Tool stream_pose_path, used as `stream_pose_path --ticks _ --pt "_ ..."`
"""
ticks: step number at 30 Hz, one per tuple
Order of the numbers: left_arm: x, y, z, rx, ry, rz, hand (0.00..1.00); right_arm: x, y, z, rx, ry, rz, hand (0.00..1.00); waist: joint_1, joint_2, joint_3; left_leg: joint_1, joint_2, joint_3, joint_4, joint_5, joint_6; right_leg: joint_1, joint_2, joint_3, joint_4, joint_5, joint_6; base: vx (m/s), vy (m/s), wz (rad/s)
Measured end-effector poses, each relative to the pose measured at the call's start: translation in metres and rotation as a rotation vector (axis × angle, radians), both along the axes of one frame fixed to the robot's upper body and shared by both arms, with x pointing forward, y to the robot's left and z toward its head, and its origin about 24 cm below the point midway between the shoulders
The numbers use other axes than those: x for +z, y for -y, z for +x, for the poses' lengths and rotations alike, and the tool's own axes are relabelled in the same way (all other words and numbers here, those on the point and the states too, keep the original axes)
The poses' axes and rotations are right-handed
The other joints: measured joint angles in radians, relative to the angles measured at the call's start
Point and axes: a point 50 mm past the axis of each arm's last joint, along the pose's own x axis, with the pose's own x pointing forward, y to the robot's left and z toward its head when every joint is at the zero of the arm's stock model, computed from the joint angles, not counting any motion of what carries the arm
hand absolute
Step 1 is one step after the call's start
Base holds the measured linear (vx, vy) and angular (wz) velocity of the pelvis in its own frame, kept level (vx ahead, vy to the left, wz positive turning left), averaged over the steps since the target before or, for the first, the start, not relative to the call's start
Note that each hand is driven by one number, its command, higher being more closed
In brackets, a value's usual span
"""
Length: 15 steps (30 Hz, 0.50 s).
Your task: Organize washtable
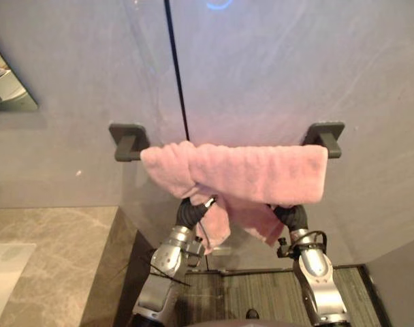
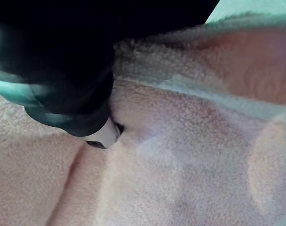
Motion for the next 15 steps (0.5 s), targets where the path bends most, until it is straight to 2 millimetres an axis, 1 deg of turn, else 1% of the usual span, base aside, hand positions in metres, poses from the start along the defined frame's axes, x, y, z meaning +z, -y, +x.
stream_pose_path --ticks 5,8,15 --pt "-0.006 0.000 0.000 0.001 -0.029 0.007 1.00 -0.007 -0.001 -0.001 -0.002 -0.029 -0.011 1.00 0.000 0.002 0.001 0.000 0.000 0.000 -0.001 0.000 0.000 0.000 0.000 0.000 0.000 -0.001 0.001 -0.01 -0.003 0.00" --pt "-0.015 -0.001 0.000 0.002 -0.068 0.018 1.00 -0.019 -0.001 -0.002 -0.006 -0.080 -0.007 1.00 0.000 0.002 0.001 0.001 0.000 0.000 -0.002 0.000 0.000 0.000 0.000 -0.001 0.000 -0.001 0.001 0.00 0.000 0.00" --pt "-0.031 -0.003 -0.002 0.010 -0.140 0.035 1.00 -0.029 -0.001 -0.004 -0.007 -0.123 -0.018 1.00 -0.001 0.001 0.001 0.002 0.000 -0.001 -0.004 0.000 0.000 0.000 -0.001 0.001 0.000 -0.001 0.001 0.00 0.000 0.00"
